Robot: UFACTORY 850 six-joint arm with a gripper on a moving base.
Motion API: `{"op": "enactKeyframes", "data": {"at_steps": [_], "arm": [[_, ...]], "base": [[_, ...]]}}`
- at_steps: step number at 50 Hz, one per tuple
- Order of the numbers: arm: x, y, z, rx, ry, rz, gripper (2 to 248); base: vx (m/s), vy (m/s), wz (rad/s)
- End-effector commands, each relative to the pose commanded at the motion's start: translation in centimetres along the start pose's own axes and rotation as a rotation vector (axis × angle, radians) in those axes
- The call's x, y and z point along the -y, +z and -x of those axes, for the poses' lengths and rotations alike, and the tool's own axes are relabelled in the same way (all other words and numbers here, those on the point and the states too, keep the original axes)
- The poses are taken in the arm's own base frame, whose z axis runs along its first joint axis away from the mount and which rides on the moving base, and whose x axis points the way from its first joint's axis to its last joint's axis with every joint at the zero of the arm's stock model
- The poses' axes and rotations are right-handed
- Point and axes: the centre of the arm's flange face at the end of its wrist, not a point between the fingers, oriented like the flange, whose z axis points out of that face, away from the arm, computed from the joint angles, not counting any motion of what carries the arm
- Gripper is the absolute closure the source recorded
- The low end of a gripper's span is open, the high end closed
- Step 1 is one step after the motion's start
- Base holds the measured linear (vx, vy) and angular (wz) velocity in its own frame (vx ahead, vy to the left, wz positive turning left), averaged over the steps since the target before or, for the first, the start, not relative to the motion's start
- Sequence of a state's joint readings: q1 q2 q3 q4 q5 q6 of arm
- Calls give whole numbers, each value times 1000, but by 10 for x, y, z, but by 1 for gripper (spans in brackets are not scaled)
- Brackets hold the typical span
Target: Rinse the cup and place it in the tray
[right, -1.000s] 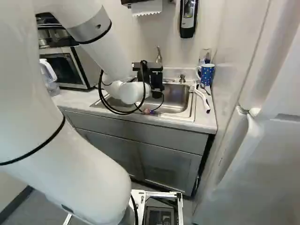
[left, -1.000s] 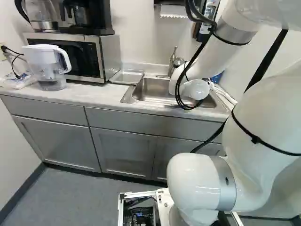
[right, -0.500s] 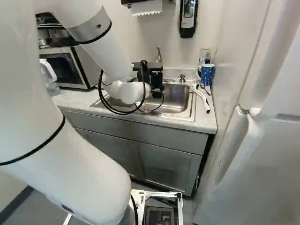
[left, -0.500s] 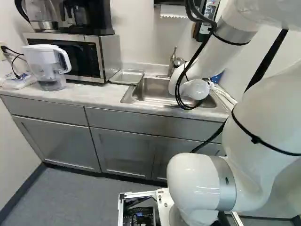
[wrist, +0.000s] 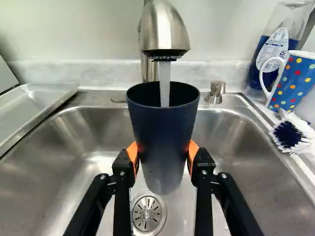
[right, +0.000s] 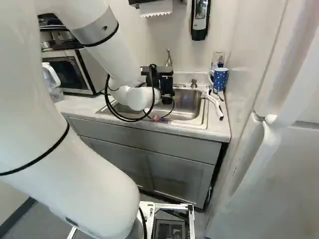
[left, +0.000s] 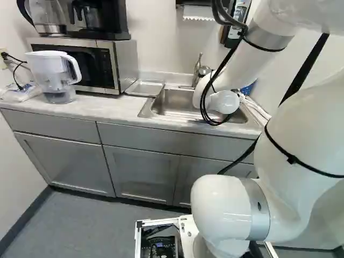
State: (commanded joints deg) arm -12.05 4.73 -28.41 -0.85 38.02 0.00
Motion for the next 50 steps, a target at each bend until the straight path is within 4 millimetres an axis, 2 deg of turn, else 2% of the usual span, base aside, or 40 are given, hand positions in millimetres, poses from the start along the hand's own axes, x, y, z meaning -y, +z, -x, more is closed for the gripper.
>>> {"op": "enactKeyframes", "data": {"at_steps": [50], "arm": [[0,0,0,0,0,0,133]], "base": [[0,0,0]]}}
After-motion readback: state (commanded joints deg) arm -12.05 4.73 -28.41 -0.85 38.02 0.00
